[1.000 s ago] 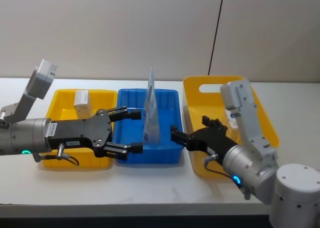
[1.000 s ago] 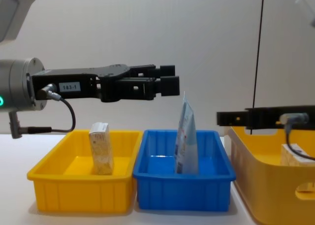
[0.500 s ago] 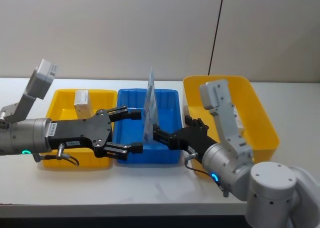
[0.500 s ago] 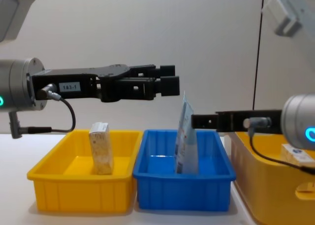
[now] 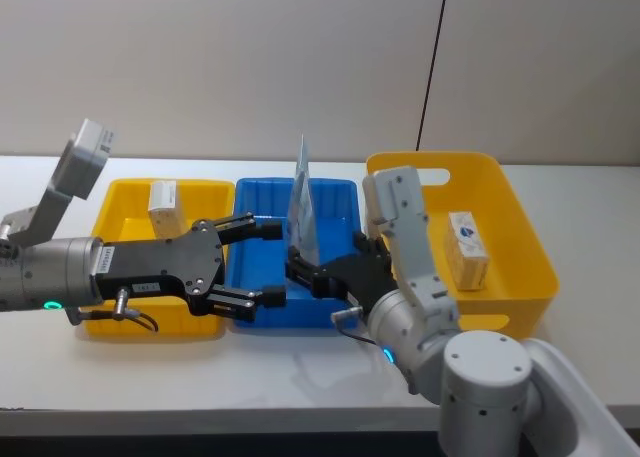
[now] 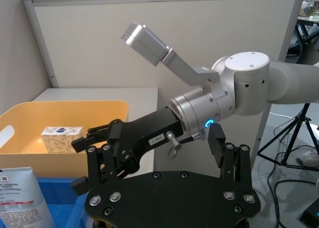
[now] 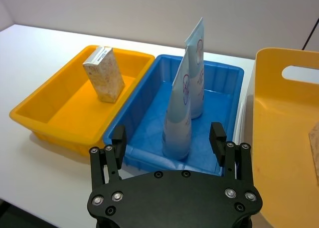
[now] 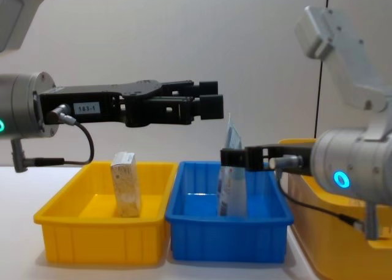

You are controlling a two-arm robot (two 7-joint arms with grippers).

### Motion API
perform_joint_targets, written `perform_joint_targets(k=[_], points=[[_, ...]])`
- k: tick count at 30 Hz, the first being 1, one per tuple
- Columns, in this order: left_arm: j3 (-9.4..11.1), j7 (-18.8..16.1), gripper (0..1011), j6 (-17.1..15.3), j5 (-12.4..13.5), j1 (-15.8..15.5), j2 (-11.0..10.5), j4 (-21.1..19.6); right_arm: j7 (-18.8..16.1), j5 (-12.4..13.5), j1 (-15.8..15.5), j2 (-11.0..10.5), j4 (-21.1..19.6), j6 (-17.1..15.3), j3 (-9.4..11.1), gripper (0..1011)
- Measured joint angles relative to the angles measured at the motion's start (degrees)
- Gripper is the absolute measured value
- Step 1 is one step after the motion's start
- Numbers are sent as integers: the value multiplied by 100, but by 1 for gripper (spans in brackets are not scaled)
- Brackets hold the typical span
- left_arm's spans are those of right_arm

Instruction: Bimanual collaborative sorting of washing and personal care products

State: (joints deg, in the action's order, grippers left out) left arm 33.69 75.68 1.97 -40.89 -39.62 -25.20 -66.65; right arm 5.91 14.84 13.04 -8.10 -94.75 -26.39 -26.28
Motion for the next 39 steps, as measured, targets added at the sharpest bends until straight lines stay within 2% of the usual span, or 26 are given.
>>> perform_joint_targets(k=[13, 29, 39], points=[[0, 0, 1002, 0, 0, 0, 1, 0, 223, -212, 141, 285, 329, 120, -68, 1003], [0, 0, 1002, 0, 0, 0, 1, 0, 288, -404, 402, 406, 683, 220, -8, 1004], [0, 0, 1002, 0, 0, 0, 0, 0, 214, -539, 605, 467, 974, 309, -91, 1003]])
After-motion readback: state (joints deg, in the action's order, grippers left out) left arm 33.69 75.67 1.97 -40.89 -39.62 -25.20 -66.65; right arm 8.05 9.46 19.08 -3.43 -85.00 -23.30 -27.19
